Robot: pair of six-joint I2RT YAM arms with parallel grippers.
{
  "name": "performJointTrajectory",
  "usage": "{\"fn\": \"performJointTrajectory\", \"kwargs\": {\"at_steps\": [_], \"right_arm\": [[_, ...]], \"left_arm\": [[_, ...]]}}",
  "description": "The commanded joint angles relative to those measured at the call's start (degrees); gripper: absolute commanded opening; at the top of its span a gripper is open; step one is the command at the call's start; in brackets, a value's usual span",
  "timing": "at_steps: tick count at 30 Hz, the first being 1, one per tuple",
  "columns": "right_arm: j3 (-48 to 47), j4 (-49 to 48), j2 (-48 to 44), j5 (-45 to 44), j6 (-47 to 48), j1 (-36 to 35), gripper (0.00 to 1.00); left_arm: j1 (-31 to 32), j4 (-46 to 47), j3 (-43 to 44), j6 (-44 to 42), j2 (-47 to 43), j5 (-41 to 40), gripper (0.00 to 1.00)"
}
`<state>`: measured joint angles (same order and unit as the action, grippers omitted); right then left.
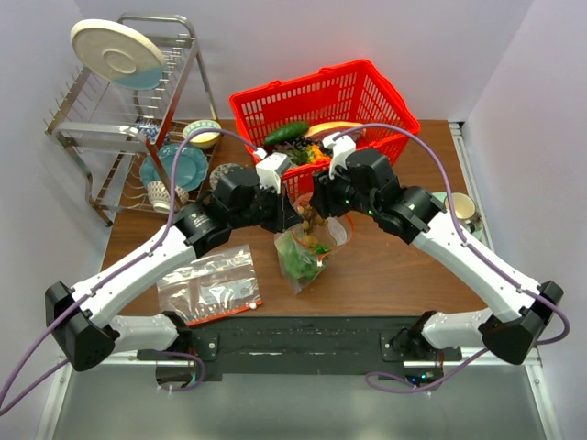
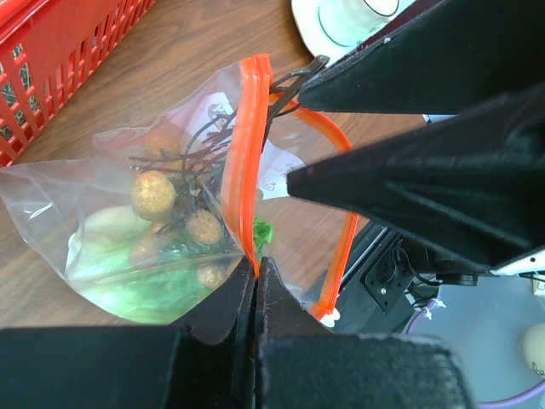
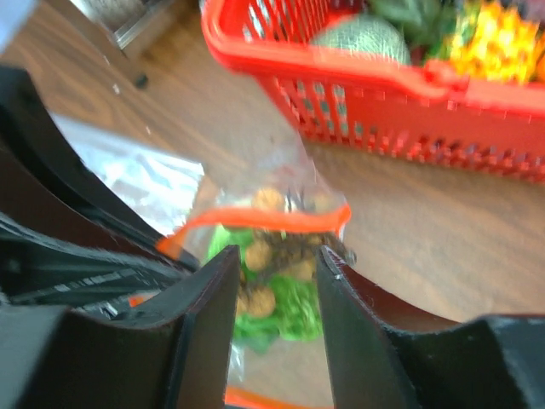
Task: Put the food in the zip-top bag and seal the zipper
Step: Adjust the fake fruit in the zipper food storage bag.
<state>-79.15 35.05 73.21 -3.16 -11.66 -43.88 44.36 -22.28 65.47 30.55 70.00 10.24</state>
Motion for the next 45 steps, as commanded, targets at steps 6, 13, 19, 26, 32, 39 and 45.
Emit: {"fn": "performJointTrajectory", "kwargs": {"at_steps": [6,13,19,26,32,39,45], "right_arm": [[-2.9,3.9,-1.8,-3.2,2.4,-0.2,0.58],[-5.4,6.0,-0.2,-6.0,5.0,-0.1,0.63],[-7.9,7.5,4.0,-1.3,5.7,-0.1,0.55],[-9.0,10.1,6.0,1.8,6.1,-0.1,0.43],[-7.7,9.2,4.6,2.4,6.4,-0.1,0.28],[-7.9,10.7,5.5,3.0,6.0,-0.1,0.00],[-2.2,6.4,-0.8,1.6,4.4,-0.1,0.00]], "left_arm": [[-0.2,1.5,3.1,-1.4,-1.5,0.7,0.00],[-0.2,1.5,2.9,-1.4,-1.4,1.2,0.00],[-0.2,1.6,3.0,-1.4,-1.0,1.4,0.00],[-0.2,1.5,2.9,-1.5,-0.9,1.1,0.00],[-0.2,1.5,3.3,-1.6,-0.7,1.3,0.00],[-0.2,0.8,3.8,-1.8,-0.4,0.8,0.00],[-0.2,0.3,4.2,-1.3,0.8,0.7,0.00]]}}
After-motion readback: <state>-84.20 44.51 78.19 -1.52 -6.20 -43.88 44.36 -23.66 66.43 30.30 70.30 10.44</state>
